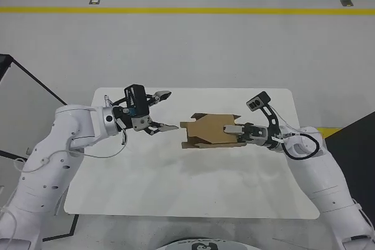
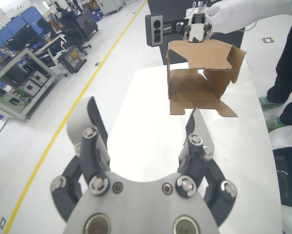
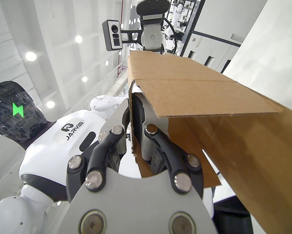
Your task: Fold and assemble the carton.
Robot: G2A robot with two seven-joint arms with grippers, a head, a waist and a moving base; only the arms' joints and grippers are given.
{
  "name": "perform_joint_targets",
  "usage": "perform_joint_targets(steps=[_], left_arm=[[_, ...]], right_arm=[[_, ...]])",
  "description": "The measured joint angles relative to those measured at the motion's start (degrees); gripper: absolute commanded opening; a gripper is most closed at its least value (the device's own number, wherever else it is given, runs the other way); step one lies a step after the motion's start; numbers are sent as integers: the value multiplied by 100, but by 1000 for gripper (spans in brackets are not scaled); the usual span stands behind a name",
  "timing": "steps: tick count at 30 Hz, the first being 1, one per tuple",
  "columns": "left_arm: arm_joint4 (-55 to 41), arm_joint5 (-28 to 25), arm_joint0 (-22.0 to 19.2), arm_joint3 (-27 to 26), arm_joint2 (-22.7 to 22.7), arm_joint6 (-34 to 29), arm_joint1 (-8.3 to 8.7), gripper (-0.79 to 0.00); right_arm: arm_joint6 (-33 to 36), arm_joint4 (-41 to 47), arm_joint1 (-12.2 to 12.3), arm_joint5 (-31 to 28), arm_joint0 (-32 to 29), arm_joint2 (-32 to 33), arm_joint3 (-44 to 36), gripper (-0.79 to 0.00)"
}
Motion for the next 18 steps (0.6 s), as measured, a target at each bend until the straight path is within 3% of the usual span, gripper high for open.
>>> perform_joint_targets(steps=[9,18], left_arm=[[-536,152,43,-322,-21,-836,20,-785],[-539,168,138,-433,65,-859,11,-785]], right_arm=[[-71,223,-13,152,-38,28,116,-785],[-281,225,-26,238,-128,-10,-23,-785]])
